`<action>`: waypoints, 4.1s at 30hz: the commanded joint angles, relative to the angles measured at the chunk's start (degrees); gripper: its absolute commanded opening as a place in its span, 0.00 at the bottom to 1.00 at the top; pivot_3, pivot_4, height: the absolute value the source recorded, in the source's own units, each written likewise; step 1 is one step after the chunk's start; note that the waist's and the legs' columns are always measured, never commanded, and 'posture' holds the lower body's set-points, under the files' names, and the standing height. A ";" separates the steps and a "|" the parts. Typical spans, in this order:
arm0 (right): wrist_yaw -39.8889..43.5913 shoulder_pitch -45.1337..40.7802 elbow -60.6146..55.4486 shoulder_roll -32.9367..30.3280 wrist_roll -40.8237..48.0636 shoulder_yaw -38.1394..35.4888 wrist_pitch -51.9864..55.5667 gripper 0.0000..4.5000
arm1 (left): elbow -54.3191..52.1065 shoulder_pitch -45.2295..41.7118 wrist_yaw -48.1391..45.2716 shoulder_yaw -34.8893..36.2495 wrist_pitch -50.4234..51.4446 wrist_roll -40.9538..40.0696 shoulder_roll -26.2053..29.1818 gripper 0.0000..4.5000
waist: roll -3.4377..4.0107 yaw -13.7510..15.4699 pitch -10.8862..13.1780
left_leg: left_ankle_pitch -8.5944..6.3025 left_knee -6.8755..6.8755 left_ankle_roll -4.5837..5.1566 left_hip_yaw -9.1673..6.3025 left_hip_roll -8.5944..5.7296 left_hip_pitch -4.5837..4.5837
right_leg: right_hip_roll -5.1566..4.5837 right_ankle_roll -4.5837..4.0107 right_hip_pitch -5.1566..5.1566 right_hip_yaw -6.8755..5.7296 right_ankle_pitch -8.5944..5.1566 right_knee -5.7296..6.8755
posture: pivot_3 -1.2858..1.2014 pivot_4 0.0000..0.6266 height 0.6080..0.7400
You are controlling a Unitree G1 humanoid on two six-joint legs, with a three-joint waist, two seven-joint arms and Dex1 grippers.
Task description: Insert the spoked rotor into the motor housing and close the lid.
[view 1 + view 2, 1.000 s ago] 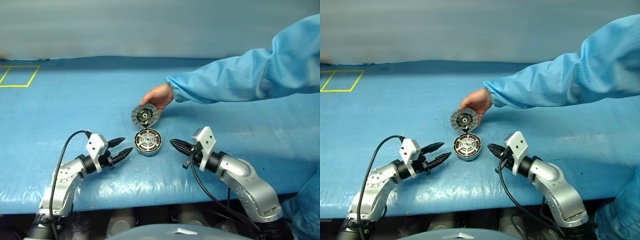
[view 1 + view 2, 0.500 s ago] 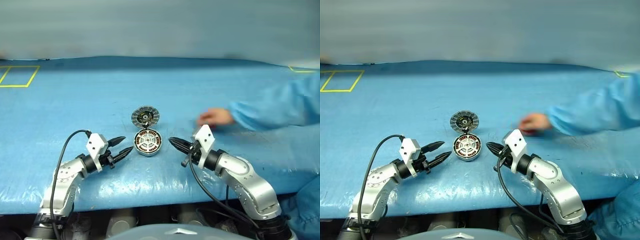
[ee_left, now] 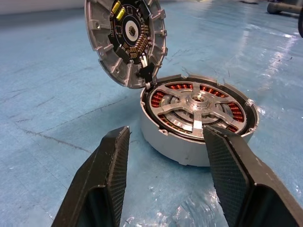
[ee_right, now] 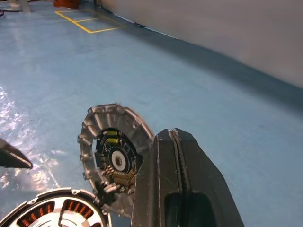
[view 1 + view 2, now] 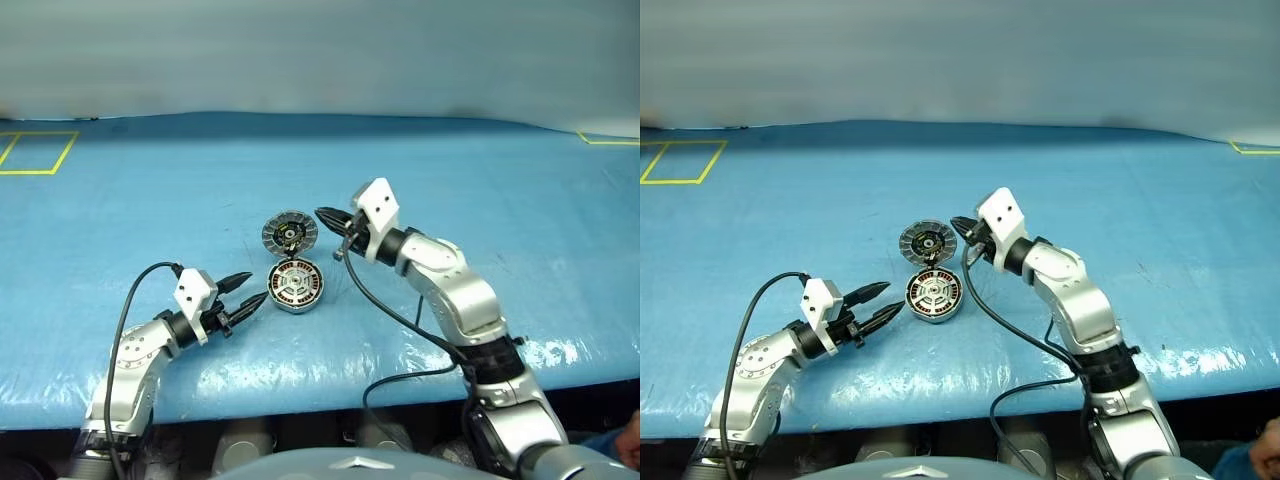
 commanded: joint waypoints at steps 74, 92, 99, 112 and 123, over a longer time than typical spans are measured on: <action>6.53 15.41 -6.14 -2.85 -9.27 10.10 -4.18 0.99 | -0.58 -0.42 -0.52 -0.38 -1.04 -0.13 -0.60 0.59 | 0.00 0.02 -0.09 | 0.01 0.02 -0.03 -0.02 0.03 0.08 | -0.03 0.08 0.06 -0.04 -0.05 -0.01 | 0.52 0.24 1.00; 7.36 14.98 -5.12 -1.29 -9.00 11.17 -2.33 0.67 | -1.36 0.42 0.29 -0.28 -1.15 -0.04 -0.27 0.59 | 0.00 -0.04 -0.09 | 0.01 0.02 -0.03 -0.02 0.04 0.11 | -0.03 0.08 0.06 -0.04 -0.06 0.00 | 0.52 0.24 1.00; 6.49 15.55 -3.28 -1.80 -10.71 12.20 -1.52 0.67 | -1.25 0.06 0.13 -0.14 -0.94 -0.12 -0.03 0.59 | 0.00 -0.08 -0.10 | 0.01 0.02 -0.03 -0.02 0.05 0.14 | -0.03 0.07 0.06 -0.04 -0.06 0.00 | 0.52 0.24 1.00; 4.57 16.68 0.21 -1.14 -11.78 12.53 -0.62 0.67 | -7.87 2.69 -3.31 1.24 4.23 -5.05 3.89 0.59 | 0.01 -0.26 -0.16 | 0.01 0.02 -0.05 -0.03 0.09 0.41 | -0.06 0.18 0.06 -0.05 -0.15 0.01 | 0.52 0.24 1.00; 6.65 15.56 1.07 -1.42 -11.34 12.94 -1.28 0.67 | -6.43 1.44 -3.75 -0.45 2.48 -2.79 3.11 0.59 | 0.03 -0.24 -0.17 | 0.02 0.02 -0.09 -0.04 0.10 0.43 | -0.12 0.15 0.04 -0.07 -0.14 -0.01 | 0.52 0.24 1.00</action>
